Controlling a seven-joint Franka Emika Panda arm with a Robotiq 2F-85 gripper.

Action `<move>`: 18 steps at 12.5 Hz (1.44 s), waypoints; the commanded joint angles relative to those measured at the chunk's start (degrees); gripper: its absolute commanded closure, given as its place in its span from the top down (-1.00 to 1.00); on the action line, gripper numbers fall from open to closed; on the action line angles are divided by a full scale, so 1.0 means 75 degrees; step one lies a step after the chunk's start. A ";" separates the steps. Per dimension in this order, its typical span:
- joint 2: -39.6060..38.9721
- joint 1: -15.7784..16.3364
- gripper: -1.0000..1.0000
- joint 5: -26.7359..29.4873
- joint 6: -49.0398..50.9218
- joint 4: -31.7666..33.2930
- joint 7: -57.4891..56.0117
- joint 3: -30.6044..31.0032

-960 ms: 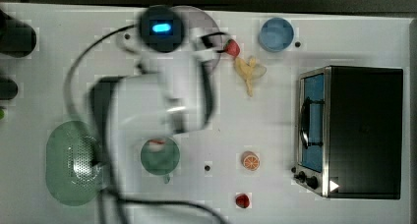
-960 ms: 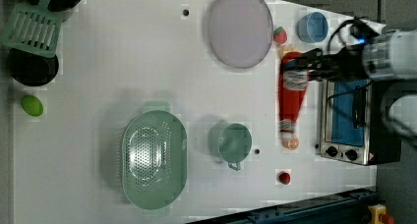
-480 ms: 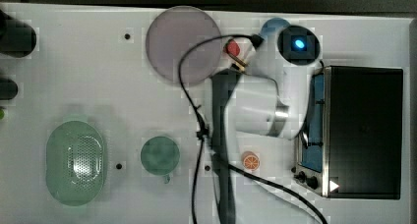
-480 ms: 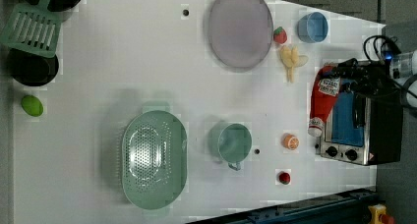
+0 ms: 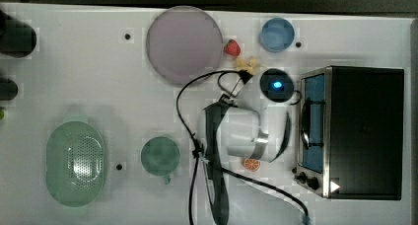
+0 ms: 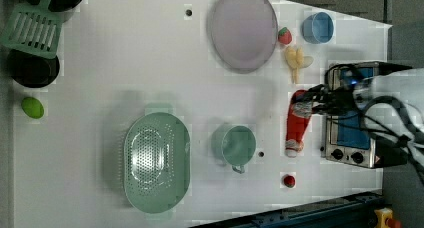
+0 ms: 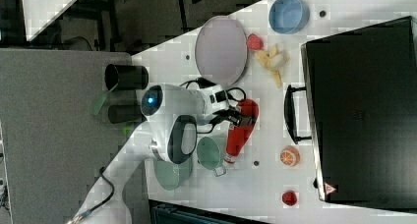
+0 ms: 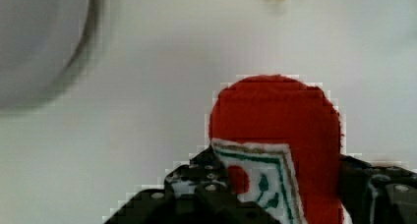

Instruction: Pick ketchup from strainer and place it on the table

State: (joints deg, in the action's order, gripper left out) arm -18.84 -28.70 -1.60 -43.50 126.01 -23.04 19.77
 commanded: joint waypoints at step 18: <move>0.2211 0.0383 1.00 0.0142 0.3629 -0.3275 0.2660 0.0247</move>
State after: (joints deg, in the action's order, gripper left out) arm -0.74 -26.07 -1.22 -18.58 100.94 -9.16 21.29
